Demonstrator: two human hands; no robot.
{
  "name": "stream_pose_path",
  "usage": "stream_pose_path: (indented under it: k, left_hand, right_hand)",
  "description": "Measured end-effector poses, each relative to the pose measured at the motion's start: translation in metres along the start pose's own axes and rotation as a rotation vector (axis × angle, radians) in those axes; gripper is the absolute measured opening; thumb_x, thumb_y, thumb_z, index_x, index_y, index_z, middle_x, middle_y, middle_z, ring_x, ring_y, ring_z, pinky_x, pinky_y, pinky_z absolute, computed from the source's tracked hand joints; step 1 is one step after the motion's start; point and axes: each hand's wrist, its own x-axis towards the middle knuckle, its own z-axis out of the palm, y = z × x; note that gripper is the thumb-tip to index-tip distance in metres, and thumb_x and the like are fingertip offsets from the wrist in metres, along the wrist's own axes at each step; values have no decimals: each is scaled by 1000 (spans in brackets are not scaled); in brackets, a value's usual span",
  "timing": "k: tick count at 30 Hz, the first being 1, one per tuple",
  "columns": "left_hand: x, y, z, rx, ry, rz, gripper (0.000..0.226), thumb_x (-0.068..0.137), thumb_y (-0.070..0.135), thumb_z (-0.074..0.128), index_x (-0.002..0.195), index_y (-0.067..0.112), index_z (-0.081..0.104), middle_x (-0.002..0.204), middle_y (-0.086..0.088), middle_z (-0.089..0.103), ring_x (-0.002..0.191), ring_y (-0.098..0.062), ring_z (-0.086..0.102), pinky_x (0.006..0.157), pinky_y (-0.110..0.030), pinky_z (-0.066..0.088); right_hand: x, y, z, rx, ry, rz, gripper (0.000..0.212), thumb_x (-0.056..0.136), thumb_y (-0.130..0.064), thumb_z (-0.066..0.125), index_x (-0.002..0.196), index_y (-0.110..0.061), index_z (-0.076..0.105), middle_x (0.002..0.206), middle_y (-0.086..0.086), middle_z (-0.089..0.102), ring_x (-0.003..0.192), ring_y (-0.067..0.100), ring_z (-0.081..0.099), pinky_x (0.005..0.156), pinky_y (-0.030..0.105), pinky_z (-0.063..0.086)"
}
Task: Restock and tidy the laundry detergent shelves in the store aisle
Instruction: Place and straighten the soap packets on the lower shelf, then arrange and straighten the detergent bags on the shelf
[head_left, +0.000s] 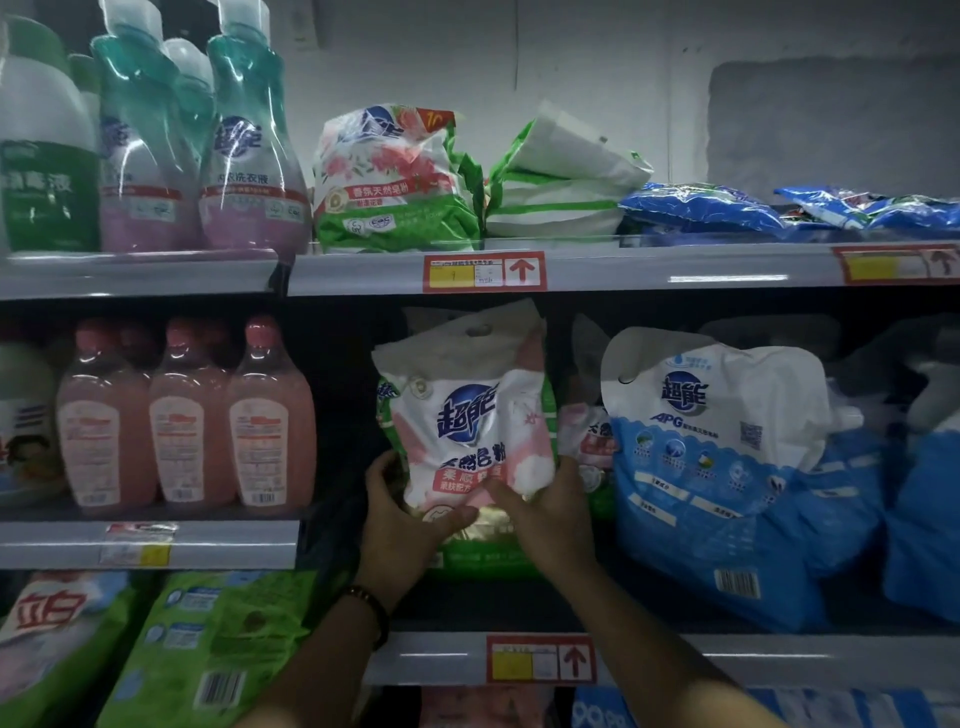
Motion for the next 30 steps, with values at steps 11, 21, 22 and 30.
stream_pose_path:
  k: [11, 21, 22, 30]
  left_hand:
    - [-8, -7, 32, 1157, 118, 291, 66, 104, 63, 24, 161, 53, -8, 173, -11, -9, 158, -43, 2, 114, -77, 26]
    - [25, -35, 56, 1166, 241, 84, 75, 95, 75, 33, 157, 55, -2, 171, -15, 4, 151, -47, 18, 98, -80, 38]
    - [27, -36, 57, 1179, 251, 78, 75, 94, 75, 34, 158, 53, 2, 170, -15, 9, 149, -46, 23, 97, -77, 40]
    - [24, -20, 53, 1197, 99, -68, 75, 97, 73, 26, 160, 48, -6, 168, -16, 5, 141, -46, 31, 100, -75, 41]
  right_hand:
    - [-26, -11, 12, -685, 27, -446, 89, 102, -48, 49, 167, -32, -10, 173, 18, -8, 160, 38, 7, 123, 59, 31]
    - [-1, 12, -4, -899, -445, -329, 142, 84, -26, 82, 148, -47, -43, 148, 6, -63, 147, 50, -39, 122, 76, 3]
    - [3, 13, -4, -895, -454, -325, 141, 87, -25, 81, 146, -48, -45, 147, 6, -64, 147, 51, -38, 121, 77, 4]
    - [-1, 0, -13, -945, -574, -245, 134, 91, -17, 75, 147, -52, -42, 149, 6, -63, 146, 48, -41, 119, 79, -2]
